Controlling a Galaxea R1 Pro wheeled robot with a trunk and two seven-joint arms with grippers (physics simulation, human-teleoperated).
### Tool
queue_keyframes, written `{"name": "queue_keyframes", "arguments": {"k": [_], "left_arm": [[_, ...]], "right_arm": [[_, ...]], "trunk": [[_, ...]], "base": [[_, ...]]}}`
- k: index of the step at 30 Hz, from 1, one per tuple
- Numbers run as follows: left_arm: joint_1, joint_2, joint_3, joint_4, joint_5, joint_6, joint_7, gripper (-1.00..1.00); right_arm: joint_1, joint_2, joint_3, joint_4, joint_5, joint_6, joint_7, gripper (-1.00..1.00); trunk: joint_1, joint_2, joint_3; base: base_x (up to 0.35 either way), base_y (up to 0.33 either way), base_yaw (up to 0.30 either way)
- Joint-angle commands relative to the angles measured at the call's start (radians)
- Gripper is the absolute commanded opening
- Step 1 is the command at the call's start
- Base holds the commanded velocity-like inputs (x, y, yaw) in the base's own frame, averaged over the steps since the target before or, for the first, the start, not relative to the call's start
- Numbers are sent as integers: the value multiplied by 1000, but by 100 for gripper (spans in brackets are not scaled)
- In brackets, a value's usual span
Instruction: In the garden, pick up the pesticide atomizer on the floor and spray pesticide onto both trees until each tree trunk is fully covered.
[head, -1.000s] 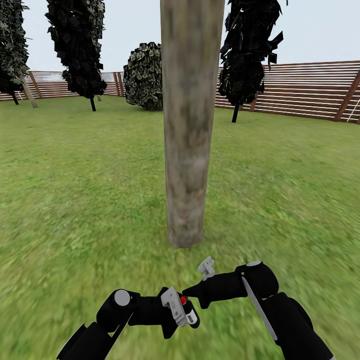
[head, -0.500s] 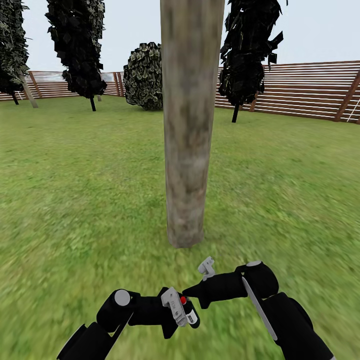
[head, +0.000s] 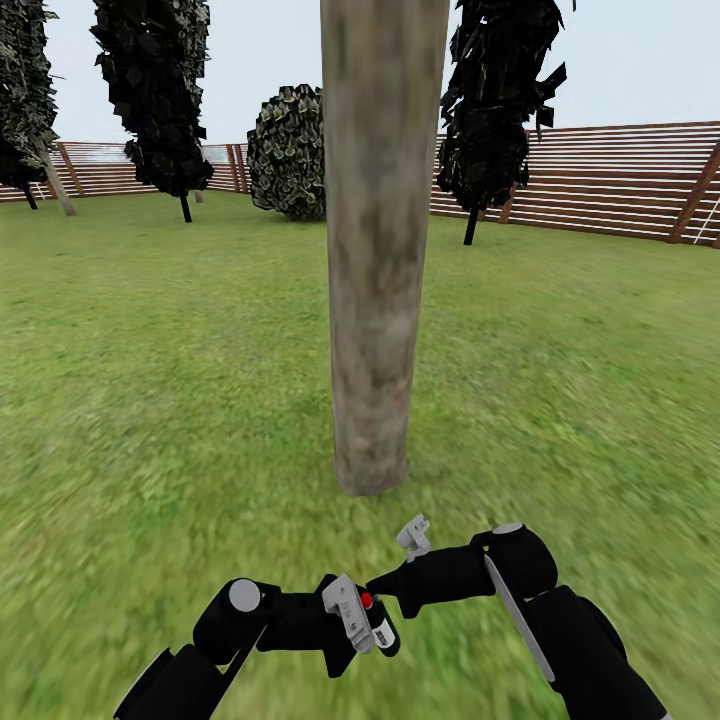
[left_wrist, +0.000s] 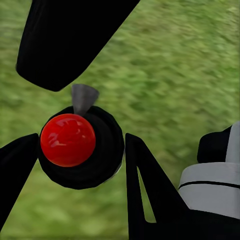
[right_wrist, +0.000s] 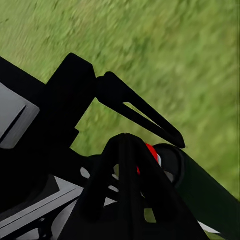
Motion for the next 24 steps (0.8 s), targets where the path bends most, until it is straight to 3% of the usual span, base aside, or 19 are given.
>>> {"name": "queue_keyframes", "arguments": {"k": [1,24], "left_arm": [[-1,0,-1,-2,-5,6,-5,-100],[-1,0,-1,-2,-6,6,-5,-100]], "right_arm": [[-1,0,1,0,1,6,2,-100],[2,1,2,5,1,6,-2,-100]], "trunk": [[0,0,-1],[0,0,-1]], "base": [[0,0,0],[0,0,0]]}}
